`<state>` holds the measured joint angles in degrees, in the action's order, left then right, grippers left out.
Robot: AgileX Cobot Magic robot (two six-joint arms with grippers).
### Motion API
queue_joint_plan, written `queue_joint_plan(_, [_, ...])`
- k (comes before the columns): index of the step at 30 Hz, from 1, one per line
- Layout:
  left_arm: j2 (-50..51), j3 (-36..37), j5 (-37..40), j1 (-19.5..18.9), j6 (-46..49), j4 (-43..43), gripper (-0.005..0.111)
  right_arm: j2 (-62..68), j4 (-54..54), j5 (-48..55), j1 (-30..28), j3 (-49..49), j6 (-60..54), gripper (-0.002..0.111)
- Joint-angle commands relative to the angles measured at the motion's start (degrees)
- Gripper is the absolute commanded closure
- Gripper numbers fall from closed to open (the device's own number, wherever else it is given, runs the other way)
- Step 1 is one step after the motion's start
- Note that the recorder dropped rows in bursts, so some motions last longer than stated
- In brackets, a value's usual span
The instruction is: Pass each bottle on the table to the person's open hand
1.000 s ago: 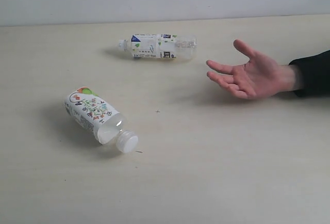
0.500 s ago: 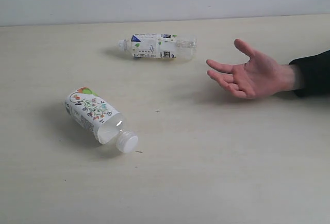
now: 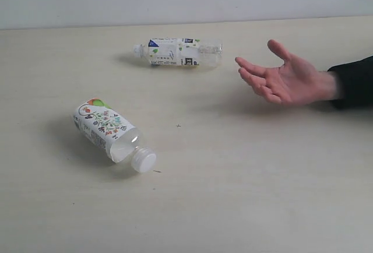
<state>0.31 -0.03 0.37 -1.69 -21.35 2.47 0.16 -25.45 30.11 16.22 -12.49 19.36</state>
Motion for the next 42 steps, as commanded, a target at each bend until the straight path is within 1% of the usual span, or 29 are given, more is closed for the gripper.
queue_joint_plan(1, [-0.3,0.0,-9.8,0.5,-1.0,-0.3,0.107,-0.2,-0.1,-0.1,0.2,0.2,0.2,0.108])
queue_joint_plan(4, [-0.3,0.0,-17.0,0.5,-2.5,-0.3,0.107,-0.2,-0.1,-0.1,0.2,0.2,0.2,0.108])
queue_joint_plan(5, [-0.3,0.0,-21.0,0.5,-4.6,-0.3,0.107,-0.2,-0.1,-0.1,0.2,0.2,0.2,0.108])
queue_joint_plan(6, [-0.3,0.0,-24.7,0.5,-10.5,-0.3,0.107,-0.2,-0.1,-0.1,0.2,0.2,0.2,0.108])
queue_joint_plan(7, [-0.3,-0.4,-26.0,0.5,-15.2,-0.3,0.107,-0.2,-0.1,-0.1,0.2,0.2,0.2,0.108])
queue_joint_plan(9, [3.0,-5.0,-24.6,0.5,-16.3,-0.3,0.107,-0.2,-0.1,-0.1,0.2,0.2,0.2,0.108])
queue_joint_plan(11, [7.6,-8.9,-23.0,0.5,-14.5,-0.1,0.107,-0.2,-0.1,-0.1,0.2,0.2,0.2,0.108])
queue_joint_plan(13, [13.2,-12.9,-19.7,0.5,-13.0,1.0,0.107,-0.2,-0.1,-0.1,0.2,0.2,0.2,0.108])
queue_joint_plan(15, [18.7,-17.1,-16.7,0.5,-13.0,4.4,0.107,-0.2,-0.1,-0.1,0.2,0.2,0.2,0.108])
queue_joint_plan(17, [24.8,-21.7,-14.4,0.5,-13.1,11.2,0.107,-0.2,-0.1,-0.1,0.2,0.2,0.2,0.108])
queue_joint_plan(18, [27.0,-24.0,-13.0,0.5,-13.1,16.5,0.107,-0.2,-0.1,-0.1,0.2,0.2,0.2,0.108])
queue_joint_plan(20, [32.1,-28.6,-7.5,0.5,-13.7,28.4,0.107,-0.2,-0.1,-0.1,0.2,0.2,0.2,0.108])
queue_joint_plan(23, [38.3,-33.4,-2.8,0.5,-14.7,34.1,0.107,-0.2,-0.1,-0.1,0.2,0.2,0.2,0.108])
queue_joint_plan(26, [42.9,-36.9,-2.1,0.5,-14.7,40.9,0.107,-0.2,-0.1,-0.1,0.2,0.2,0.2,0.108])
queue_joint_plan(29, [46.5,-39.8,-0.4,0.5,-14.5,51.0,0.107,-0.2,-0.1,-0.1,0.2,0.2,0.2,0.108])
queue_joint_plan(31, [49.0,-41.8,3.2,0.5,-13.4,56.7,0.107,-0.2,-0.1,-0.1,0.2,0.2,0.2,0.108])
queue_joint_plan(34, [53.2,-44.9,9.0,0.5,-8.7,61.6,0.107,-0.2,-0.1,-0.1,0.2,0.2,0.2,0.108])
queue_joint_plan(36, [56.0,-47.1,12.8,0.5,-4.6,62.4,0.107,-0.2,-0.1,-0.1,0.2,0.2,0.2,0.108])
queue_joint_plan(39, [63.3,-51.9,23.0,0.5,3.7,62.3,0.107,-0.2,-0.1,-0.1,0.2,0.2,0.2,0.108])
queue_joint_plan(41, [68.8,-55.3,31.5,0.5,11.8,60.5,0.107,-0.2,-0.1,-0.1,0.2,0.2,0.2,0.108])
queue_joint_plan(42, [71.9,-57.3,36.0,0.7,17.3,58.2,0.107,-0.2,-0.1,-0.1,0.2,0.2,0.2,0.108])
